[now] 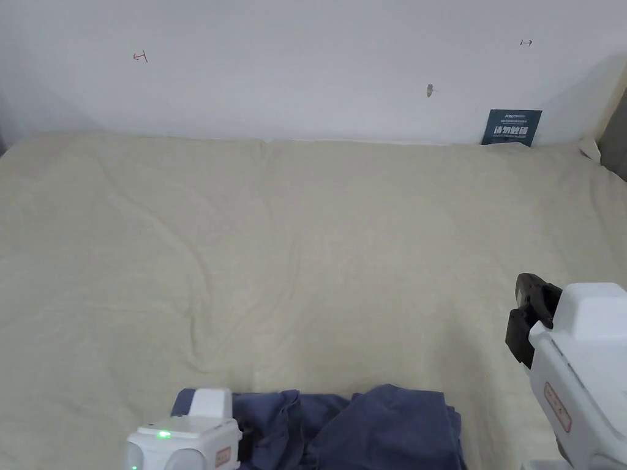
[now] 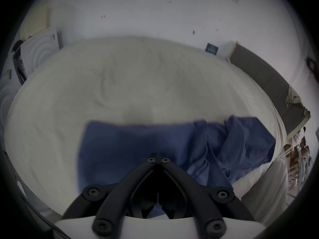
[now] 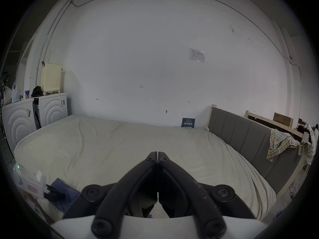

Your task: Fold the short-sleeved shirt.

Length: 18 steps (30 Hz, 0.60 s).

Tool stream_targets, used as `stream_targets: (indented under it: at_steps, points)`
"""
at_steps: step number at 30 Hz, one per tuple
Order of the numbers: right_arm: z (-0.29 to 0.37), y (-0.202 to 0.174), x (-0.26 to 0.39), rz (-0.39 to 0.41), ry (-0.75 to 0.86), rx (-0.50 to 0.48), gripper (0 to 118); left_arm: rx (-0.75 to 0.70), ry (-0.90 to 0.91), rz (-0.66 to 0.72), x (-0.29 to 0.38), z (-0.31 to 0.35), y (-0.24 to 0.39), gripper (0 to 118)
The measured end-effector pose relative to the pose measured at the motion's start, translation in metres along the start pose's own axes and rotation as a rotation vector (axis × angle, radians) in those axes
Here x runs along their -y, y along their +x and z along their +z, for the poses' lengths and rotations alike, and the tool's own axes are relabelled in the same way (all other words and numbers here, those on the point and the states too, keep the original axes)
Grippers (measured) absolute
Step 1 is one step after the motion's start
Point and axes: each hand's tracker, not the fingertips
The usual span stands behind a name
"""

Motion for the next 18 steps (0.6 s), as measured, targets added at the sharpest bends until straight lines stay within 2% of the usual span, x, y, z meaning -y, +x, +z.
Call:
stream_targets:
  at_steps: [5, 10, 15, 18]
  points:
    - [-0.001, 0.009, 0.005, -0.009, -0.019, 0.015, 1, 0.0, 0.018, -0.103, 0.012, -0.014, 0.05, 0]
    - [-0.001, 0.014, 0.008, -0.012, -0.027, 0.032, 1, 0.005, -0.006, -0.121, 0.009, -0.026, 0.065, 0]
    - [0.0, 0.013, 0.008, -0.014, -0.03, 0.035, 1, 0.094, -0.009, 0.021, -0.005, -0.007, 0.04, 0]
    - [-0.002, 0.009, 0.006, -0.013, -0.026, 0.029, 1, 0.191, 0.08, 0.141, -0.023, 0.026, 0.013, 0]
